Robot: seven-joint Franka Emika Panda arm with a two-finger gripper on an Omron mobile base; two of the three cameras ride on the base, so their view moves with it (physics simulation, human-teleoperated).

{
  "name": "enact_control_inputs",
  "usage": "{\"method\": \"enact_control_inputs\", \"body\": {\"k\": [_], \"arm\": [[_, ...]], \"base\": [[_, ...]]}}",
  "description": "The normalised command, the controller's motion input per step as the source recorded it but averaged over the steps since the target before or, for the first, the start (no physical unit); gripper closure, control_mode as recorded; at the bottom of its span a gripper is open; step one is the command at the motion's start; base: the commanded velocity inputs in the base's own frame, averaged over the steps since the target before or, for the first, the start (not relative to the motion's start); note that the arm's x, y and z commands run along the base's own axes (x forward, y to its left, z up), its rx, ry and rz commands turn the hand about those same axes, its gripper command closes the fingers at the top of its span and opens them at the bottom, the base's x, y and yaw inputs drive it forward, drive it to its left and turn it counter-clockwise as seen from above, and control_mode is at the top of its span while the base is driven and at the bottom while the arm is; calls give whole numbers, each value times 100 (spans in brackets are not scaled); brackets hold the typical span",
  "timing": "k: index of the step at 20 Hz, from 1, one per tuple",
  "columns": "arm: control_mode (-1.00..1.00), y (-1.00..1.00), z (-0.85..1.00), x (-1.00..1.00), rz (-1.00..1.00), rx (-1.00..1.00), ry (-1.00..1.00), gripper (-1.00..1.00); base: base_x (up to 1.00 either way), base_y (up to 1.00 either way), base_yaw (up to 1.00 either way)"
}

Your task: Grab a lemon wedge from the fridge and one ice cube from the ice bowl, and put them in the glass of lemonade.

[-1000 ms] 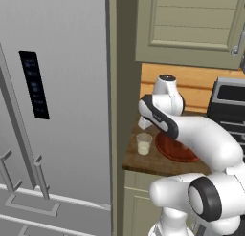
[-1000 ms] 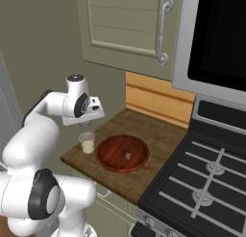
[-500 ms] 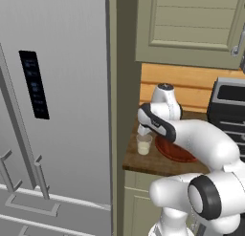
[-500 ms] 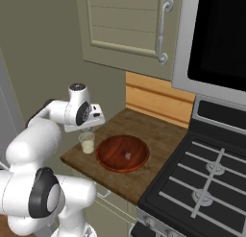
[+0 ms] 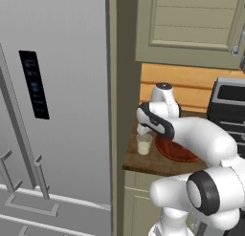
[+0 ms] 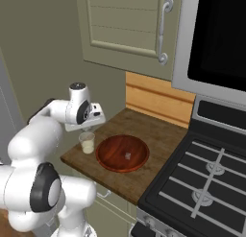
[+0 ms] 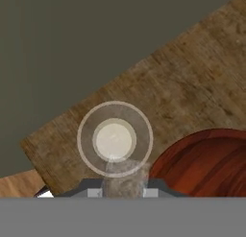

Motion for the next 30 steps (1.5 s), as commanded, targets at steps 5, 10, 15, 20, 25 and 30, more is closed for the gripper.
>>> {"method": "enact_control_inputs", "body": {"k": [5,10,15,20,25,30], "arm": [[-100,16,2,0,0,-1,0,100],[-100,22,0,7,0,-2,0,100],[-100,-1,-16,6,1,0,0,100],[-100,0,-27,8,1,0,0,100],[-100,-1,-13,3,0,0,0,100],[-100,0,0,0,0,0,0,-100]], "base": [[0,0,0],[0,0,0],[0,0,0],[0,0,0],[0,0,0],[0,0,0]]}}
